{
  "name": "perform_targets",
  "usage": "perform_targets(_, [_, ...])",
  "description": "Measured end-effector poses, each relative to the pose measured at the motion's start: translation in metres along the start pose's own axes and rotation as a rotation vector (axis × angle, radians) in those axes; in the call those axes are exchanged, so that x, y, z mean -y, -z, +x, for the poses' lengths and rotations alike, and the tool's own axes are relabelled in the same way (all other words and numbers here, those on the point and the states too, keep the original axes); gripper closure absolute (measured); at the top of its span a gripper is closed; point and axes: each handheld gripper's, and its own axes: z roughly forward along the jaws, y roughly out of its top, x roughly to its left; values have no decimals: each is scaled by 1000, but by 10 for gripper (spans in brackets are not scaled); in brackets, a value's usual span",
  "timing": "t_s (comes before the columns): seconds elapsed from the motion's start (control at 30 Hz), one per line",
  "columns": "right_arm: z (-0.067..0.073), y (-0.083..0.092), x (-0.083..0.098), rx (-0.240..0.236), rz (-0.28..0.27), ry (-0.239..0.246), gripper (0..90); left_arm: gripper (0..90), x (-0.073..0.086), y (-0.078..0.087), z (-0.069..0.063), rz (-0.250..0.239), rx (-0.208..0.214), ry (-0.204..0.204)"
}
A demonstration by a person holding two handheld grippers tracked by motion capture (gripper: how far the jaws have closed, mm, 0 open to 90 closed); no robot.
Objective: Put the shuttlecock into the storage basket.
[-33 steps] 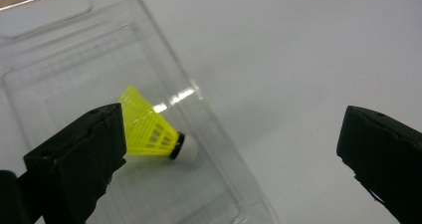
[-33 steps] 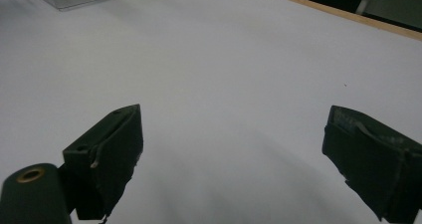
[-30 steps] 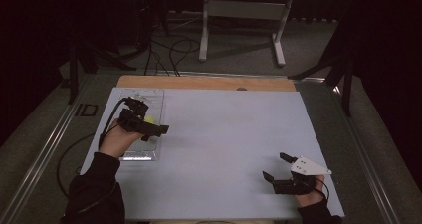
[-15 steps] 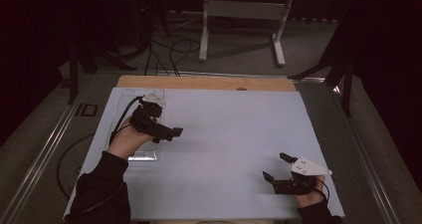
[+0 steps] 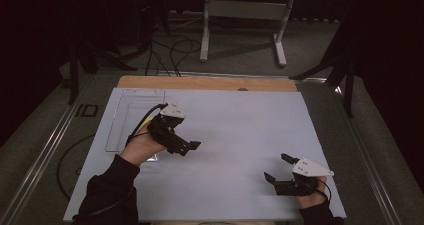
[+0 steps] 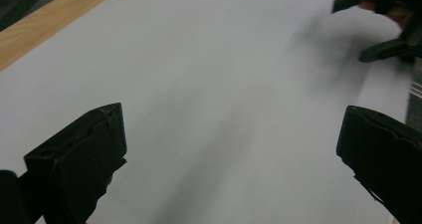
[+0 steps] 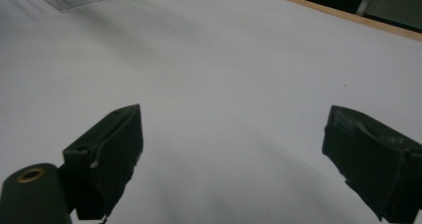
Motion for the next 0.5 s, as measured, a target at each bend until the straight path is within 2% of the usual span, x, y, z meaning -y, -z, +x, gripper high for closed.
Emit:
perform_targets(0.07, [0, 0, 0, 1, -1, 2, 94, 1, 0, -5, -4, -6, 35, -18])
perform_targets(0.23, [0, 0, 0, -1, 0, 1, 93, 2, 3, -16, -10, -13, 88, -55])
perform_targets(0.43, [0, 1, 0, -1, -1, 2, 93, 2, 8, -27, -17, -30, 144, -111])
perform_targets(0.5, [0, 1, 0, -2, -2, 3, 94, 2, 9, -28, -18, -33, 149, -119])
